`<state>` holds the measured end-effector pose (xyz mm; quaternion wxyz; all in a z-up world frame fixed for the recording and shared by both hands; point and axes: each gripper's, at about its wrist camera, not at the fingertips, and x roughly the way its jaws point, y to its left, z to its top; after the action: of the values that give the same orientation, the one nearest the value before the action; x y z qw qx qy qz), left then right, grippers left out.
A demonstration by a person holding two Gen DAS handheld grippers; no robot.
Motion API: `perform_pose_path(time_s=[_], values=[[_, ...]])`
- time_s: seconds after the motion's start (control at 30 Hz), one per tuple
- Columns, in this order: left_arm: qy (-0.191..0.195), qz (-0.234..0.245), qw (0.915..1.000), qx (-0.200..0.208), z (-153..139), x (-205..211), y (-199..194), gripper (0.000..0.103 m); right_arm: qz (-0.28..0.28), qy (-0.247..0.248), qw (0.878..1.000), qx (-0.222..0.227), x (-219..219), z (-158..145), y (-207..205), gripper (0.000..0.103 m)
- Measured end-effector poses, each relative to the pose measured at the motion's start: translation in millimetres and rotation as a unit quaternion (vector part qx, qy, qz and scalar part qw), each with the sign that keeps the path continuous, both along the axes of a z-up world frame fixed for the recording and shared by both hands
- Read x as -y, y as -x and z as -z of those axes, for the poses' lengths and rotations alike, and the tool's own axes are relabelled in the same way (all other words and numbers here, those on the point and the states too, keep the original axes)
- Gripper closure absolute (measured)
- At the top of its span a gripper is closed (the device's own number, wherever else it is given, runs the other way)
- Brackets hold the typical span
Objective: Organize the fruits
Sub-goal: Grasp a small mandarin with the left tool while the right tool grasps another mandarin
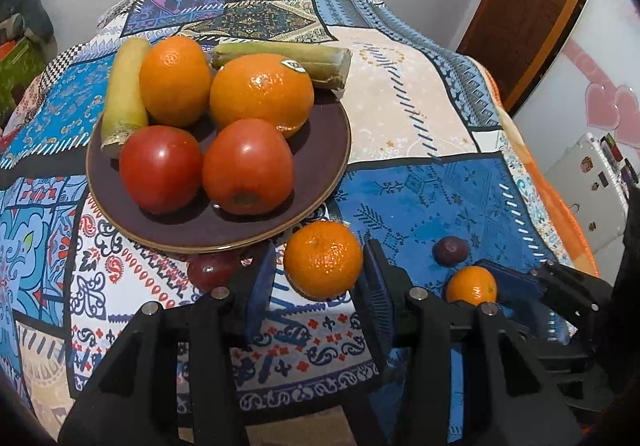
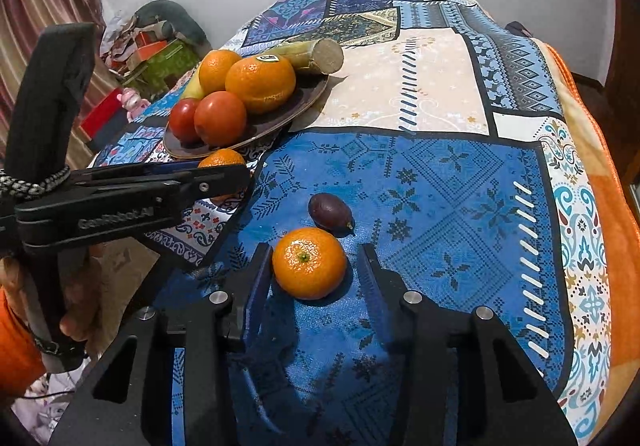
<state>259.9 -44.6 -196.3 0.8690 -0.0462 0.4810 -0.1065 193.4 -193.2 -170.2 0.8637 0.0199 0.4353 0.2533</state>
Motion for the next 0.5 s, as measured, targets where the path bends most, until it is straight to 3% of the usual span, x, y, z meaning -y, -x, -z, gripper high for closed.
perform_pose_path(time_s=[0.1,0.13,0.5], values=[[-0.004,0.004,1.0,0.002,0.5,2.4,-0.9,0.059,0.0,0.003,1.0,0.001,-2.1,0.5,-1.2,0.063],[-0.004,0.009,1.0,0.002,0.7,3.8,-0.7,0.065,-0.003,0.002,1.0,0.002,-2.5,0.3,-1.1,0.066],[-0.03,0.031,0.9983,0.039,-12.4,10.7,18.5,0.065,-0.001,-0.003,1.0,0.013,-2.5,-8.8,0.4,0.069]])
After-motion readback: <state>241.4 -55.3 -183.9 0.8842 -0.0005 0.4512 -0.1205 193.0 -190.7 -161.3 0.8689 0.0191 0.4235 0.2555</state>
